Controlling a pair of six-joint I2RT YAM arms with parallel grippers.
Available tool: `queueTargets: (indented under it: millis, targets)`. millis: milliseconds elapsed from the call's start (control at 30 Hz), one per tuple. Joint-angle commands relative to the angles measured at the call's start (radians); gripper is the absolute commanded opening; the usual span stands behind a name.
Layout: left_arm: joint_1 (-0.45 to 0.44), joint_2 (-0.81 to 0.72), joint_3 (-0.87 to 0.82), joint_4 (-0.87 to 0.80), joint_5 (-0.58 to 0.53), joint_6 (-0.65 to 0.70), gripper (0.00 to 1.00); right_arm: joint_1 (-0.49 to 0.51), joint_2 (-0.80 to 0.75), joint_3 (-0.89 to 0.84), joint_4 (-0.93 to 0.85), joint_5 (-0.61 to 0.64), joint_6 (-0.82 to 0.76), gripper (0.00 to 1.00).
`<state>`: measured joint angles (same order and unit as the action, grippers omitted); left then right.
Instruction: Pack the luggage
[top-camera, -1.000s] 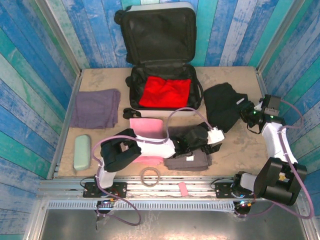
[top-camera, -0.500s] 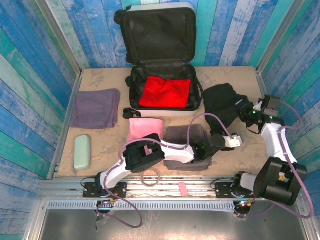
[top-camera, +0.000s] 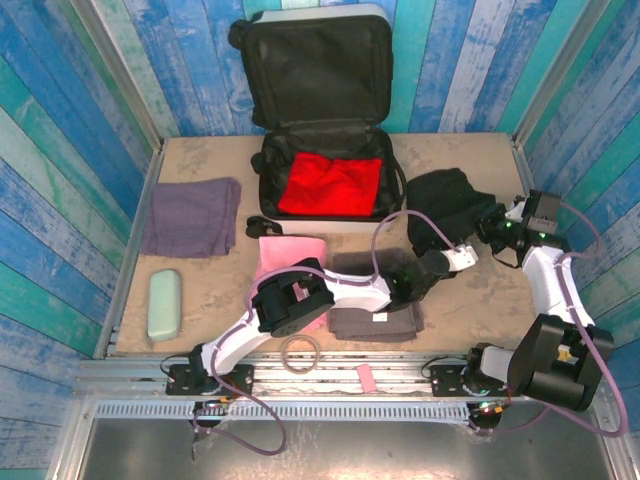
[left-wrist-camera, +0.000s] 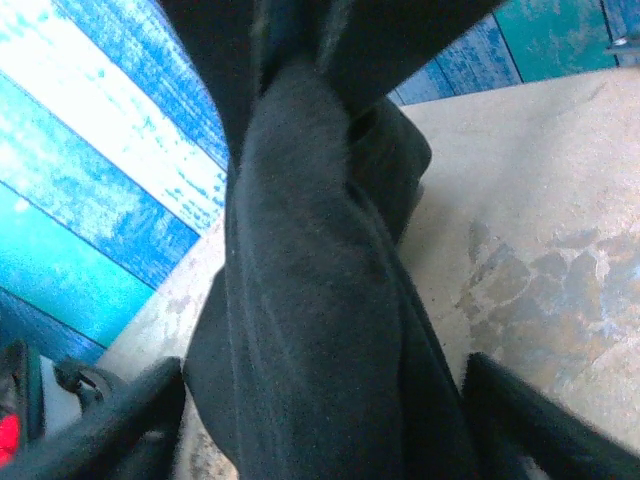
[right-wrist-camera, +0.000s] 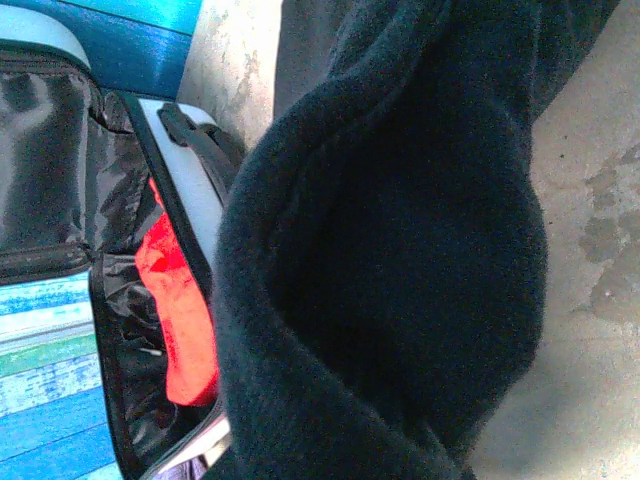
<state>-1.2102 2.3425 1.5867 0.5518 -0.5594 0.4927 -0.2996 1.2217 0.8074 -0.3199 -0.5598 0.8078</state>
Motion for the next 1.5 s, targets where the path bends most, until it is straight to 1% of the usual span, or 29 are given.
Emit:
queueTargets:
  millis: [0,33,67,100,133,167,200,233,267,333,367,433,533,667,833,933,1100,1233,1467]
  targets:
    - [0.008,0.06,-0.033,0.033,0.01,-0.024,0.37,-0.014,-0.01,0.016,0.028,-0.05,-0.01,0.0]
    - [0.008,0.05,-0.048,0.05,0.031,-0.027,0.28,-0.016,-0.007,0.021,0.03,-0.059,-0.015,0.0]
    - [0.008,0.041,-0.058,0.058,0.049,-0.031,0.23,-0.018,-0.006,0.025,0.029,-0.066,-0.021,0.0]
    - [0.008,0.033,-0.068,0.065,0.062,-0.042,0.15,-0.018,-0.003,0.031,0.03,-0.078,-0.031,0.0]
    - [0.009,0.023,-0.075,0.061,0.083,-0.049,0.11,-0.019,-0.001,0.035,0.03,-0.088,-0.042,0.01]
    - [0.009,0.015,-0.078,0.054,0.106,-0.054,0.06,-0.022,0.001,0.036,0.03,-0.098,-0.056,0.07]
    - [0.011,0.008,-0.082,0.051,0.126,-0.06,0.02,-0.025,0.001,0.038,0.029,-0.109,-0.073,0.27]
    - [0.012,-0.003,-0.09,0.043,0.159,-0.065,0.0,-0.028,-0.002,0.038,0.027,-0.12,-0.092,0.42]
    - [0.015,-0.011,-0.094,0.034,0.19,-0.067,0.0,-0.034,-0.006,0.037,0.022,-0.13,-0.11,0.46]
    - [0.02,-0.029,-0.104,0.019,0.238,-0.077,0.0,-0.047,-0.029,0.032,-0.001,-0.129,-0.157,0.59]
    - [0.022,-0.036,-0.109,0.014,0.256,-0.077,0.0,-0.056,-0.045,0.03,-0.012,-0.122,-0.178,0.63]
    - [0.028,-0.054,-0.121,0.002,0.295,-0.084,0.0,-0.087,-0.087,0.019,-0.048,-0.097,-0.211,0.77]
    - [0.039,-0.072,-0.122,-0.035,0.359,-0.094,0.0,-0.131,-0.148,-0.005,-0.083,-0.092,-0.236,0.89]
    - [0.047,-0.085,-0.106,-0.094,0.428,-0.095,0.0,-0.162,-0.215,-0.026,-0.169,-0.084,-0.27,0.94]
    - [0.049,-0.101,-0.098,-0.142,0.483,-0.085,0.0,-0.193,-0.335,-0.076,-0.262,-0.062,-0.272,0.95]
    - [0.049,-0.112,-0.103,-0.15,0.492,-0.07,0.0,-0.206,-0.416,-0.127,-0.305,-0.059,-0.219,0.95]
    - [0.054,-0.126,-0.096,-0.161,0.519,-0.071,0.0,-0.207,-0.543,-0.215,-0.342,-0.112,-0.099,0.96]
    - [0.059,-0.139,-0.089,-0.156,0.549,-0.088,0.0,-0.207,-0.551,-0.248,-0.344,-0.168,-0.012,0.96]
    - [0.077,-0.162,-0.068,-0.148,0.572,-0.117,0.0,-0.226,-0.556,-0.312,-0.335,-0.141,0.103,0.96]
